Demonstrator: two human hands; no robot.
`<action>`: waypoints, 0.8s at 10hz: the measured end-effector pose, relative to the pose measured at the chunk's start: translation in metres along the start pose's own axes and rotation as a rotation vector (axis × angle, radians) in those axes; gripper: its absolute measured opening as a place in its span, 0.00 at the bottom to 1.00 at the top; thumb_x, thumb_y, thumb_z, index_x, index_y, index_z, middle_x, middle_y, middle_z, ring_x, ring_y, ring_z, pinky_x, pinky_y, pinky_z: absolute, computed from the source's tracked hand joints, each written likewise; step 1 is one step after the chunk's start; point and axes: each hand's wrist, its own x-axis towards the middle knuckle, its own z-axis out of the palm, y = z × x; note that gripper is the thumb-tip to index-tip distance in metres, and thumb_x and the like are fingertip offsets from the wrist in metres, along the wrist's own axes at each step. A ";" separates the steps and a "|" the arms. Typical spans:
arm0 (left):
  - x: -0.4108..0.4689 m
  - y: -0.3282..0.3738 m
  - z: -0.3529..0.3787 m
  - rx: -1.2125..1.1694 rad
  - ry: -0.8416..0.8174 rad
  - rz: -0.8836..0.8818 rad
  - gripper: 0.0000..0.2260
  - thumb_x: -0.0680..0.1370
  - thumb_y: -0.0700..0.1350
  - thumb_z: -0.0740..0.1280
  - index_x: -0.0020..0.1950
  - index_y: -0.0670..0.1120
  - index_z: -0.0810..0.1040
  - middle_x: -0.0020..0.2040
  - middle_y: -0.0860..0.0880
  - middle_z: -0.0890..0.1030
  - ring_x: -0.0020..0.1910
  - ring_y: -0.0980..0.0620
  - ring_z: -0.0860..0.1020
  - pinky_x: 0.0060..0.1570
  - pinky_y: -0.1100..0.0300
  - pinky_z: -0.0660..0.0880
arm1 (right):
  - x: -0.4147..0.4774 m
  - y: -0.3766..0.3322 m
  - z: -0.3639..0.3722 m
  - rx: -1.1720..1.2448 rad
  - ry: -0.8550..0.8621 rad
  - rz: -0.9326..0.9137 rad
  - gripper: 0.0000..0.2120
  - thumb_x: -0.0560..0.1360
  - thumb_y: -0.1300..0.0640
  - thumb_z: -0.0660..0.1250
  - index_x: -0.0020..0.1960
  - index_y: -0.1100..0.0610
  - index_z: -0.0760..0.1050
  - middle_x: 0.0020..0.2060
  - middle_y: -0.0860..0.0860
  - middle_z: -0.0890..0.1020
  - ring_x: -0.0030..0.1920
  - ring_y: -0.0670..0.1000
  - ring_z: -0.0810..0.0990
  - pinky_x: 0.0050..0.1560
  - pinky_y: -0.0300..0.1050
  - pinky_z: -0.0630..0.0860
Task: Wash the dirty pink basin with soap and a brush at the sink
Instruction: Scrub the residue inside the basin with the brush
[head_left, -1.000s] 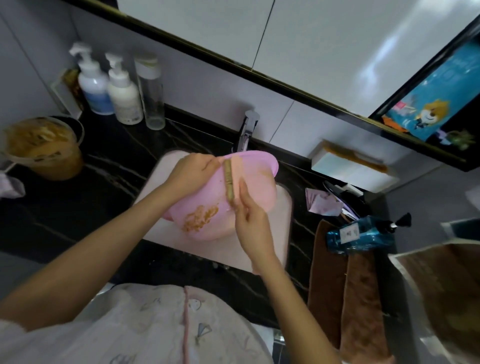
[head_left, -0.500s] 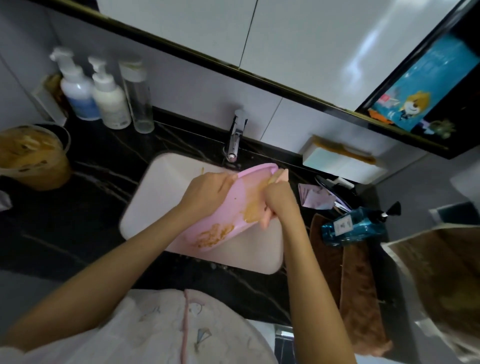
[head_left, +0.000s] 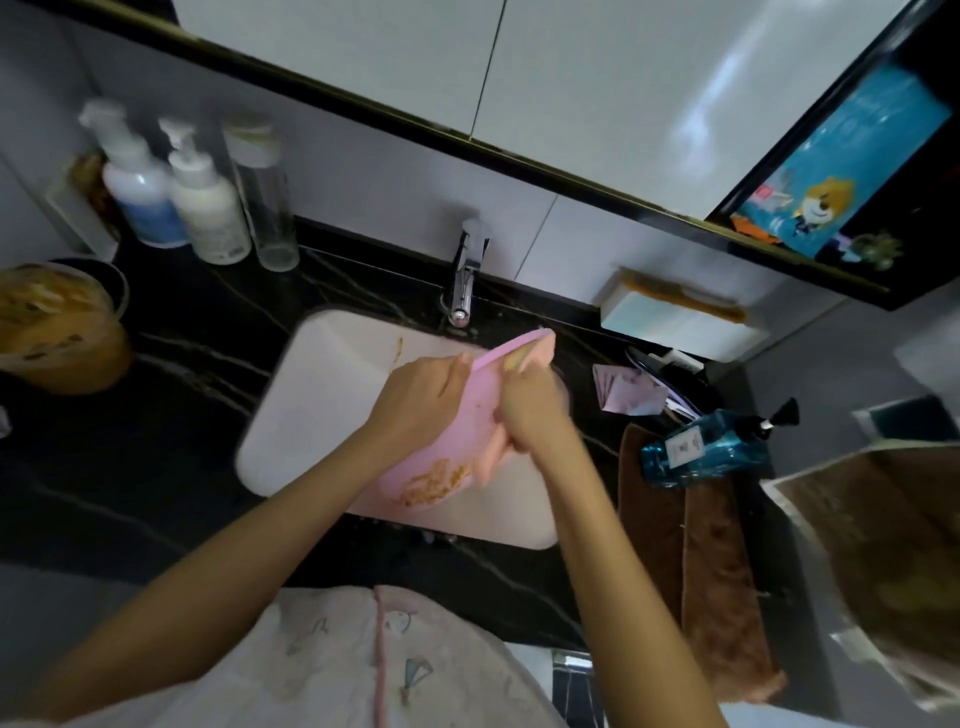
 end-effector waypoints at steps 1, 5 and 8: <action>0.007 -0.011 -0.006 0.008 0.000 -0.004 0.19 0.82 0.49 0.47 0.40 0.43 0.72 0.36 0.41 0.75 0.38 0.40 0.74 0.36 0.56 0.60 | -0.059 0.002 0.022 -1.085 -0.202 -0.564 0.18 0.81 0.59 0.50 0.68 0.59 0.68 0.57 0.55 0.77 0.59 0.57 0.76 0.65 0.60 0.68; -0.036 -0.095 -0.016 -0.011 -0.072 -0.116 0.10 0.82 0.44 0.56 0.46 0.42 0.75 0.41 0.45 0.79 0.40 0.47 0.76 0.33 0.62 0.68 | -0.025 0.050 -0.026 -0.321 -0.120 -0.052 0.26 0.82 0.50 0.46 0.76 0.42 0.39 0.42 0.54 0.78 0.38 0.56 0.80 0.44 0.52 0.78; -0.013 -0.064 -0.012 -0.090 0.026 -0.103 0.13 0.82 0.45 0.54 0.38 0.45 0.67 0.30 0.50 0.70 0.30 0.52 0.68 0.31 0.58 0.63 | -0.001 0.098 -0.030 0.031 0.079 -0.021 0.21 0.81 0.51 0.54 0.73 0.50 0.64 0.41 0.51 0.82 0.42 0.52 0.80 0.44 0.48 0.78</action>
